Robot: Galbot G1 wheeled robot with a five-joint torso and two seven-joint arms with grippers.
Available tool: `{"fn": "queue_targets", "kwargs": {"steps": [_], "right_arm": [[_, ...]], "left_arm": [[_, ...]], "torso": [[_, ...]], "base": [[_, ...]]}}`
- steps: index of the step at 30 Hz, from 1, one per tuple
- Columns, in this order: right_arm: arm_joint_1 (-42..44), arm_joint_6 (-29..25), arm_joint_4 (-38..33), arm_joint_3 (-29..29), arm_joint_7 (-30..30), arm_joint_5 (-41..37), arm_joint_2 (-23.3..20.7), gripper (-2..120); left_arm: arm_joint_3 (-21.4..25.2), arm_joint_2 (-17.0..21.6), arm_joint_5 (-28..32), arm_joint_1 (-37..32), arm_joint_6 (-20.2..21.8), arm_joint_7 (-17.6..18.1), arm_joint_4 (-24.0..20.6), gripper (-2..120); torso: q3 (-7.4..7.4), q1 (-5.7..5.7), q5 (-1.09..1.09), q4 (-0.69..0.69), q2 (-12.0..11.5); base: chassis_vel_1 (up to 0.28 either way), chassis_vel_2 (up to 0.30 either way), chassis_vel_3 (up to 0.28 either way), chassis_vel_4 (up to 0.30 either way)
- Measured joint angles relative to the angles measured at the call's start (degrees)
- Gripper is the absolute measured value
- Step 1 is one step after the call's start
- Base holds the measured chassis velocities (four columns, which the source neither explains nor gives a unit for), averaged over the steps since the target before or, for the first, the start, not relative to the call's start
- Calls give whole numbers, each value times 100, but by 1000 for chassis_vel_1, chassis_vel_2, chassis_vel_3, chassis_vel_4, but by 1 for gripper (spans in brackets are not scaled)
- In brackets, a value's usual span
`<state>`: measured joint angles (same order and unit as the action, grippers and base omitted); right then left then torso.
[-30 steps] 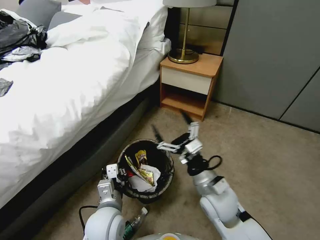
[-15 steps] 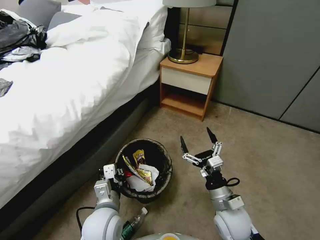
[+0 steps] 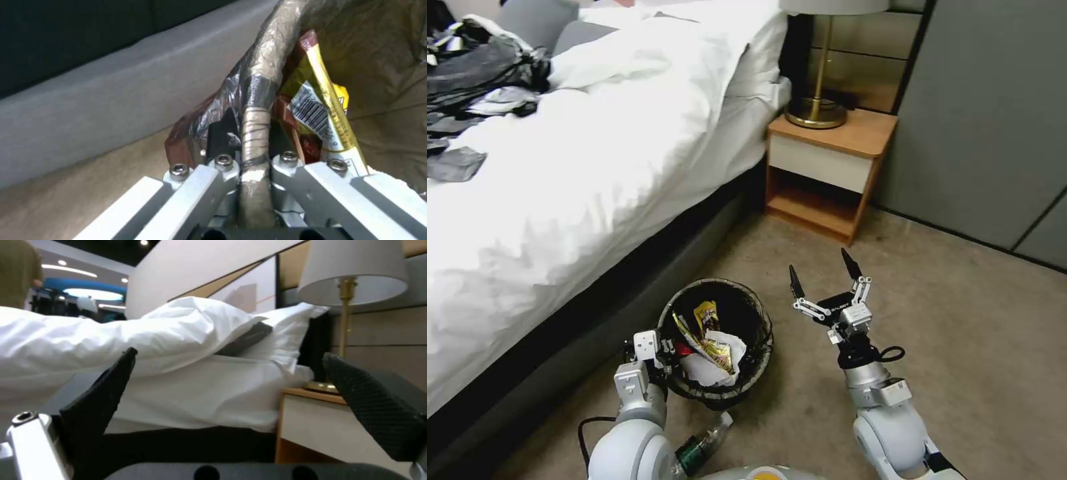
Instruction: Pick up the trash bin, then pick up the garbage from the floor and place it into the trash bin.
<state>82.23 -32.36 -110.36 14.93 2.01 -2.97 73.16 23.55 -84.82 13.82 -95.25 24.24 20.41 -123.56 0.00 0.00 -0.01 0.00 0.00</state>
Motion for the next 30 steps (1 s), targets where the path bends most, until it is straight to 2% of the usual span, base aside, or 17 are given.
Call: {"fn": "queue_targets", "kwargs": {"steps": [12,30], "right_arm": [[-115,92,-17,-52,5,-19,3,100],[-169,114,-9,-91,0,-27,33,100]], "left_arm": [[13,55,58,-119,66,9,-105,0],[-8,44,-29,-129,-20,-19,5,0]], "torso": [[0,0,1,0,0],[0,0,1,3,0]], "base": [[123,115,108,102],[122,123,115,109]]}}
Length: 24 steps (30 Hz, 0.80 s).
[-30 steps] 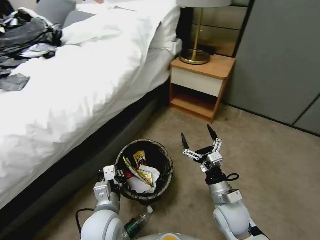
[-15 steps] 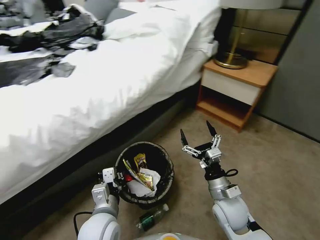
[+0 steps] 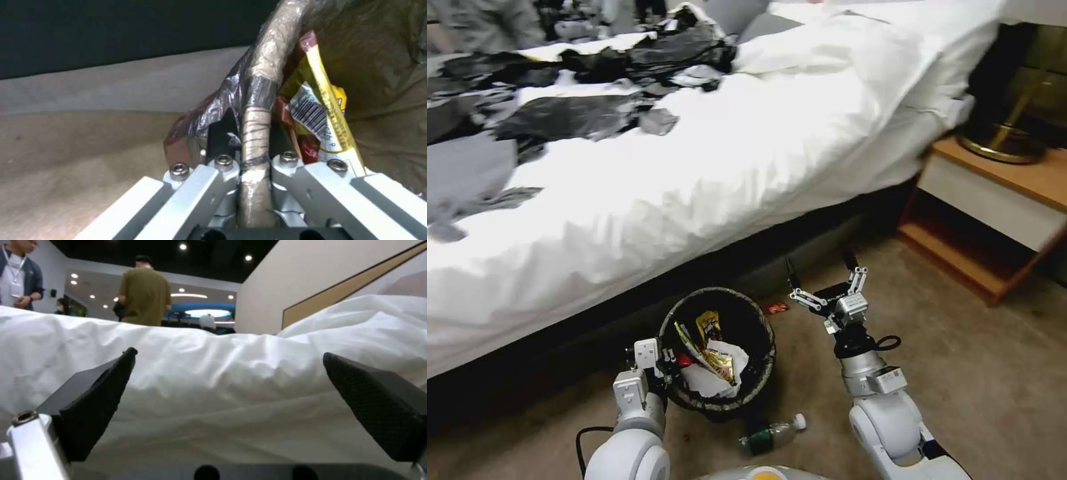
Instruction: Pick up the trash bin, then pick up the garbage from the floor and place it into the trash bin.
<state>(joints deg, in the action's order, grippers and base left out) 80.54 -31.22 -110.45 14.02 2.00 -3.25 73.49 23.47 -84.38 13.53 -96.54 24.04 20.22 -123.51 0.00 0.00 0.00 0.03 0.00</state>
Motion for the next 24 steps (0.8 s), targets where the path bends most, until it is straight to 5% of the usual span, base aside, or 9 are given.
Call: {"fn": "queue_targets", "kwargs": {"steps": [18,24], "right_arm": [[-29,69,-16,-6,0,-7,2,100],[-150,454,-39,25,27,-63,-77,100]], "left_arm": [[50,-13,-17,1,-76,-7,-14,0],[82,-11,-27,-6,-146,-7,-17,0]], "torso": [[0,0,0,-3,0],[0,0,0,-3,0]], "base": [[1,2,4,1],[0,0,0,0]]}}
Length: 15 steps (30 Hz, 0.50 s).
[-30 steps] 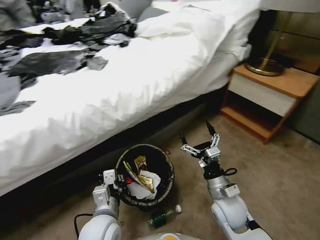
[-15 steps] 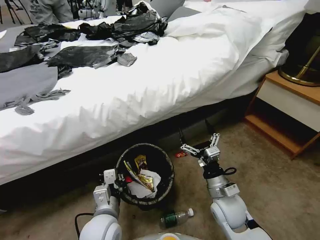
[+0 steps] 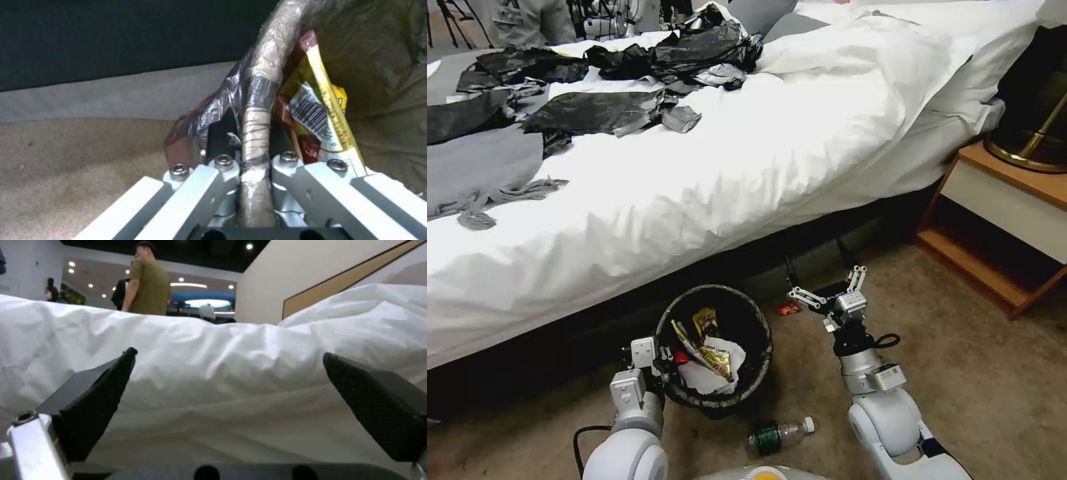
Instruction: Pick up the trash bin, then pick up the garbage from the floor and place it into the trash bin.
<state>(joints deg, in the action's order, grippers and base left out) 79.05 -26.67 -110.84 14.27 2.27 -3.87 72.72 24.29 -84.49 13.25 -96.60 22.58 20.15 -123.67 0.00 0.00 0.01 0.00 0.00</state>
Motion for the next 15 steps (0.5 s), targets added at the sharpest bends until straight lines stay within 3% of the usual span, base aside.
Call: {"fn": "queue_targets", "kwargs": {"steps": [5,10,12,14,15], "right_arm": [[-209,544,98,81,-399,-103,-176,100],[-453,626,505,69,-1114,-235,-496,100],[-611,626,759,18,-1360,-236,-682,100],[-1085,550,1601,-154,-1968,-189,-1094,100],[-1085,550,1601,-154,-1968,-189,-1094,100]], "left_arm": [[65,0,-4,2,-16,2,-38,0],[120,20,5,9,-16,8,-52,0],[142,29,15,13,-16,11,-61,0],[188,51,32,29,-8,12,-79,0],[188,51,32,29,-8,12,-79,0]], "torso": [[0,0,0,0,0],[0,0,0,0,0],[0,0,1,0,0],[0,0,1,0,0],[0,0,1,0,0]], "base": [[0,0,0,0],[0,0,0,0],[0,0,0,0],[0,0,0,0],[0,0,0,0]]}}
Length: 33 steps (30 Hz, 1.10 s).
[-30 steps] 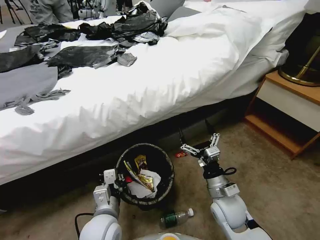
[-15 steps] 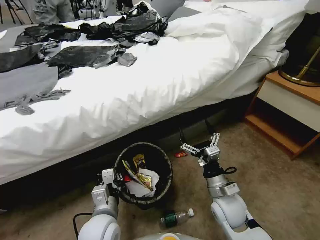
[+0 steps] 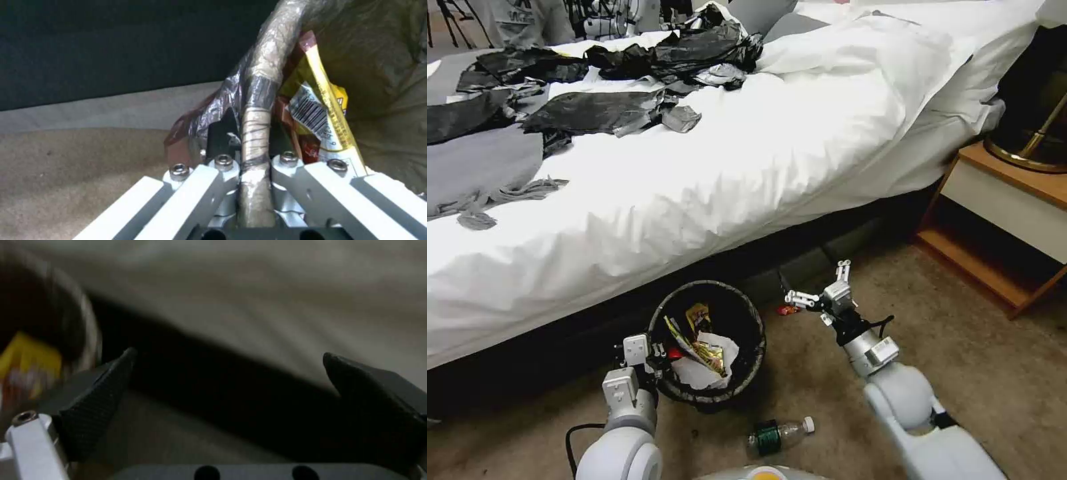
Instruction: Pick up the trash bin, then pick up the garbage from the floor and place it into the trash bin.
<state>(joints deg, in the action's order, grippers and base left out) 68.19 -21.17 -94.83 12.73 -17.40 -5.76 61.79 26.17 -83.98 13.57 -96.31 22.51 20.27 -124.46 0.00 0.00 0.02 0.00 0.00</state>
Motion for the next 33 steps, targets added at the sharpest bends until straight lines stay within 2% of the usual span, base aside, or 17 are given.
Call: {"fn": "queue_targets", "kwargs": {"steps": [1,3,4,6,9,10,11,14,21,25,33], "right_arm": [[-83,-17,151,-28,-126,11,-48,100],[-431,-98,868,-156,-750,77,-171,100],[-431,-98,868,-156,-750,77,-171,100],[-651,-189,1330,-249,-1138,201,-171,100],[-782,-241,1628,-308,-1345,320,-136,100],[-942,-337,2002,-341,-1532,471,-25,100],[-942,-337,2002,-341,-1532,471,-25,100],[-1243,-465,2752,-358,-1751,644,216,100],[-1565,-590,3588,-408,-1828,593,440,100],[-1685,-626,3807,-434,-1815,583,552,100],[-2191,-748,4634,-497,-1633,778,959,100]], "left_arm": [[5,1,2,3,3,2,0,0],[14,1,7,22,18,5,0,0],[14,1,7,22,18,5,0,0],[10,-12,3,25,25,11,1,0],[4,-24,-4,23,27,16,7,0],[-5,-37,-11,18,27,21,17,0],[-5,-37,-11,18,27,21,17,0],[-20,-51,-27,4,28,31,25,0],[-27,-62,-43,-12,28,34,25,0],[-39,-68,-60,-12,28,35,26,0],[-73,-97,-126,-65,6,35,24,0]], "torso": [[0,0,0,0,0],[0,0,0,0,0],[0,0,0,0,0],[0,0,-2,-1,0],[0,0,-1,-1,0],[0,0,-1,-1,0],[0,0,-1,-1,0],[0,0,-1,0,0],[0,0,-2,-1,0],[0,-1,-2,-1,0],[0,0,-2,0,0]], "base": [[0,0,0,0],[0,0,0,0],[0,0,0,0],[0,0,0,0],[0,0,0,0],[0,0,0,0],[0,0,0,0],[0,0,0,0],[0,0,0,0],[0,0,0,0],[0,0,0,0]]}}
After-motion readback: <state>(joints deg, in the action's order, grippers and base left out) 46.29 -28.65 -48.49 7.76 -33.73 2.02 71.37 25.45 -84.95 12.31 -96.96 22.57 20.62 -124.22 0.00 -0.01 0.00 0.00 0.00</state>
